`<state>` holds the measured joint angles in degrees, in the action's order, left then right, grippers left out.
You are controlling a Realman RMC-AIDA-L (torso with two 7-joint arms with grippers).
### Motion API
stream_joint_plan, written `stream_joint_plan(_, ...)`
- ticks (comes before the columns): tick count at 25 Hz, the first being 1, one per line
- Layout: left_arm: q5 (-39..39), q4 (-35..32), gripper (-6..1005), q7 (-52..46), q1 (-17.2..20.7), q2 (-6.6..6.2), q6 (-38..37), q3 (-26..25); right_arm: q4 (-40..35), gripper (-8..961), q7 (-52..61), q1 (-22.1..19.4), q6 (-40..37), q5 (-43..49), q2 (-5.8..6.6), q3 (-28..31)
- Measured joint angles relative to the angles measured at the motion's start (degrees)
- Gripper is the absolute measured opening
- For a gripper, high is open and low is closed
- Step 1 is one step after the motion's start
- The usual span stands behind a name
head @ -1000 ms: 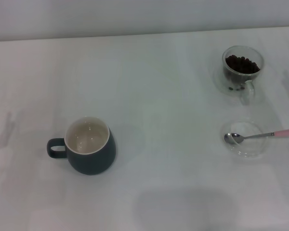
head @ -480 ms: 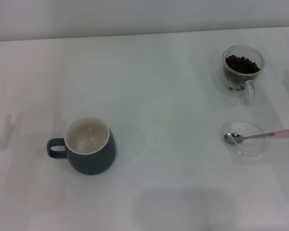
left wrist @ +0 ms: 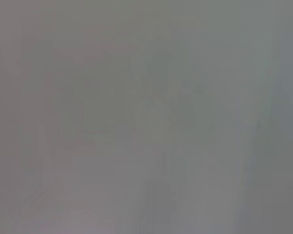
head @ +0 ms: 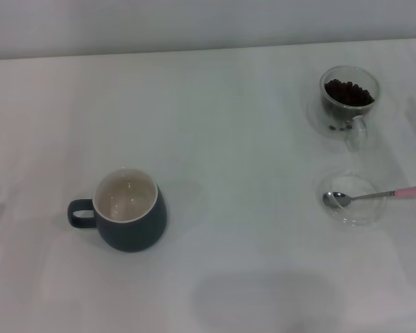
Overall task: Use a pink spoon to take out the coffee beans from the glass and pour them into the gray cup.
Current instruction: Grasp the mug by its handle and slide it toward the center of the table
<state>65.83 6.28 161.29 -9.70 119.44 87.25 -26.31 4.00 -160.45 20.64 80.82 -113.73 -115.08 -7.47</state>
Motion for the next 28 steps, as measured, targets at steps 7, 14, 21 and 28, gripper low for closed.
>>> stream_joint_plan(7, -8.69, -0.67, 875, -0.19, 2.84, -0.17, 1.19, 0.17, -1.11, 875, 0.06, 2.51, -4.58, 0.11, -0.18, 0.0)
stream_joint_plan(14, -17.89, -2.72, 875, 0.24, 2.87, -0.24, 1.1, 0.21, -1.92, 874, 0.03, 4.24, -5.99, 0.02, -0.3, 0.0)
stream_joint_plan(21, -21.19, -4.21, 875, 0.47, 1.84, -0.32, -1.04, 0.21, -1.91, 874, 0.04, 5.27, -6.12, -0.17, -0.32, 0.23)
stream_joint_plan(28, -21.01, -4.38, 875, 0.51, -0.31, -0.34, -4.61, -0.19, -1.96, 875, 1.68, 4.69, -6.12, -0.18, -0.28, 1.29)
